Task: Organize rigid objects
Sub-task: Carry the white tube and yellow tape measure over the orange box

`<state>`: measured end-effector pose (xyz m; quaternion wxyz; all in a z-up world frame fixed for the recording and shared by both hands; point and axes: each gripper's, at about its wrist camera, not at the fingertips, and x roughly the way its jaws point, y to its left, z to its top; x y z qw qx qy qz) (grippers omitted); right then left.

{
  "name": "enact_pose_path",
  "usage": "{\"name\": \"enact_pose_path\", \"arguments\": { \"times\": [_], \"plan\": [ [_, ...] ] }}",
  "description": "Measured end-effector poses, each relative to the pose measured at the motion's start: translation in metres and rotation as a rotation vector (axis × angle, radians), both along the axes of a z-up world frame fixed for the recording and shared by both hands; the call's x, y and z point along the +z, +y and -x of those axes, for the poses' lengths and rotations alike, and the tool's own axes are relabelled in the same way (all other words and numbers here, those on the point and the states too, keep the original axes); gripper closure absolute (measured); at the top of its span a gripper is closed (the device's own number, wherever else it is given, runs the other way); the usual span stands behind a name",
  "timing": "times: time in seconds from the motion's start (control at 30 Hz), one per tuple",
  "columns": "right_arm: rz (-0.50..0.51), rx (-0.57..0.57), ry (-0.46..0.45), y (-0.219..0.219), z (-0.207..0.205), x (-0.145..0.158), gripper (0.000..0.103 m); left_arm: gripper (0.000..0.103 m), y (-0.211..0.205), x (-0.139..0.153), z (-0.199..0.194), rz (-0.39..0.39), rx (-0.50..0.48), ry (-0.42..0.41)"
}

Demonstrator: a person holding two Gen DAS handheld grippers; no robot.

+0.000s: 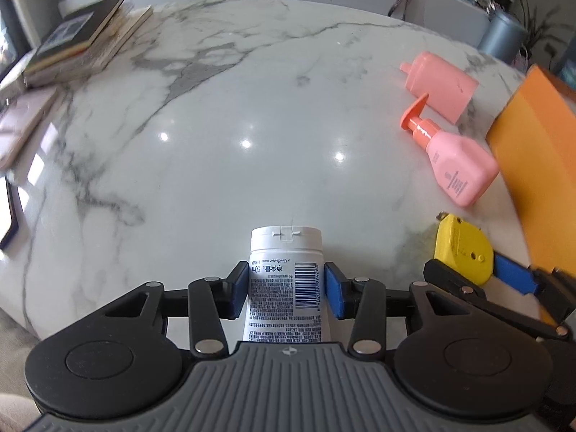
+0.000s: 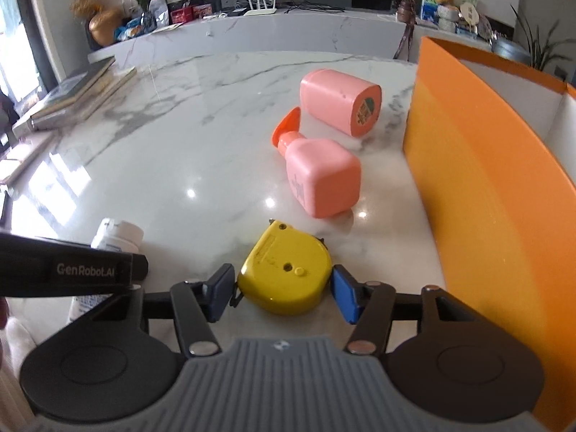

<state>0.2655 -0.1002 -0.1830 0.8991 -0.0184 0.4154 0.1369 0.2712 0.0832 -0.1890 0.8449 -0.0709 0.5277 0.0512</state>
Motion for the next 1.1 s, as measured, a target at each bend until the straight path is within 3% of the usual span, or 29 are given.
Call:
{"name": "enact_pose_path", "arguments": {
  "times": [0.23, 0.4, 0.6, 0.83, 1.0, 1.1],
  "plan": [
    [-0.044, 0.053, -0.105, -0.007, 0.026, 0.027, 0.044, 0.053, 0.001, 0.045, 0.028, 0.036, 0.011, -0.119],
    [-0.059, 0.066, -0.180, -0.018, 0.049, 0.060, 0.044, 0.053, -0.012, 0.088, 0.052, 0.131, -0.009, -0.204],
    [-0.163, 0.026, -0.200, -0.067, 0.068, 0.113, 0.044, 0.053, -0.046, 0.135, 0.057, 0.238, -0.097, -0.279],
    [-0.113, -0.003, -0.140, -0.157, 0.059, 0.152, 0.044, 0.053, -0.125, 0.157, 0.038, 0.271, -0.298, -0.277],
    [0.018, 0.003, -0.015, -0.198, 0.029, 0.139, 0.044, 0.053, -0.181, 0.154, 0.017, 0.275, -0.390, -0.245],
    [0.036, 0.043, 0.062, -0.209, 0.009, 0.122, 0.044, 0.053, -0.202, 0.147, 0.000, 0.290, -0.407, -0.189]
  ]
}}
